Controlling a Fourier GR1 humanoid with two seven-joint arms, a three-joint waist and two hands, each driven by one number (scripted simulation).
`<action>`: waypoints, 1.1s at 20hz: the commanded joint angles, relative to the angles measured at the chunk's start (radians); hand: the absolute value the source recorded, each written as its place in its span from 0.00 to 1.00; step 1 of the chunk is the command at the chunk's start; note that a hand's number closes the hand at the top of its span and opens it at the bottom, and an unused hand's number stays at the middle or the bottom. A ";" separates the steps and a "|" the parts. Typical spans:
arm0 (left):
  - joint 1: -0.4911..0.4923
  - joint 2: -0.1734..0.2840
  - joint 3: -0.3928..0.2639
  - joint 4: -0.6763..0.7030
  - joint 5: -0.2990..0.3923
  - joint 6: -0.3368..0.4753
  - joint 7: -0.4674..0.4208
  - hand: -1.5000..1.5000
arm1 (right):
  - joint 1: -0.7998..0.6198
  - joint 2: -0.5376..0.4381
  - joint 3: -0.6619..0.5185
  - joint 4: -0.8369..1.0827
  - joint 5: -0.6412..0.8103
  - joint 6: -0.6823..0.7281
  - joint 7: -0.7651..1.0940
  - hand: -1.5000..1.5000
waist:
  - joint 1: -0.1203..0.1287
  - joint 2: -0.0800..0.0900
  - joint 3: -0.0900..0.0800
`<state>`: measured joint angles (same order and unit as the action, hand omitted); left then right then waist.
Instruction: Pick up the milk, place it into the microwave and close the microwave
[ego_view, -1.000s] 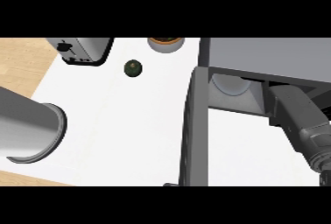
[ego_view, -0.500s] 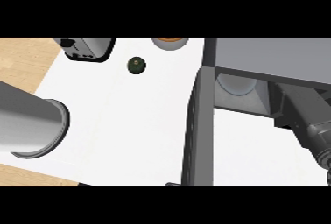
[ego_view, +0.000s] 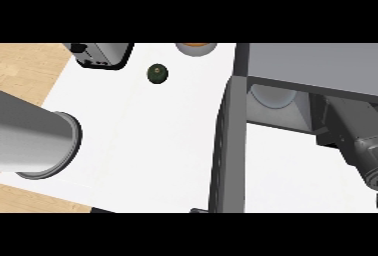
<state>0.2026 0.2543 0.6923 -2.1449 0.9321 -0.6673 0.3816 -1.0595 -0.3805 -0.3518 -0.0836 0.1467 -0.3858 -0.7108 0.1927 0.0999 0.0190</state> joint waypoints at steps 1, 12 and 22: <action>-0.011 -0.006 -0.017 -0.001 -0.025 -0.005 0.002 0.00 | -0.062 0.021 0.028 -0.007 0.025 0.099 0.008 0.00 | 0.012 -0.009 -0.010; -0.061 0.002 -0.049 0.055 -0.061 -0.013 0.004 0.00 | -0.143 0.099 0.096 0.022 0.083 -0.016 0.156 0.00 | 0.027 -0.016 -0.016; -0.051 -0.022 -0.087 0.086 -0.097 -0.045 0.010 0.00 | -0.151 0.158 0.077 -0.012 0.050 -0.077 0.118 0.00 | 0.000 -0.032 -0.017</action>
<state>0.1480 0.2447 0.6157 -2.0826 0.8530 -0.6972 0.3946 -1.1260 -0.2657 -0.2872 -0.0825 0.1829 -0.4150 -0.6365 0.1838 0.0906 0.0464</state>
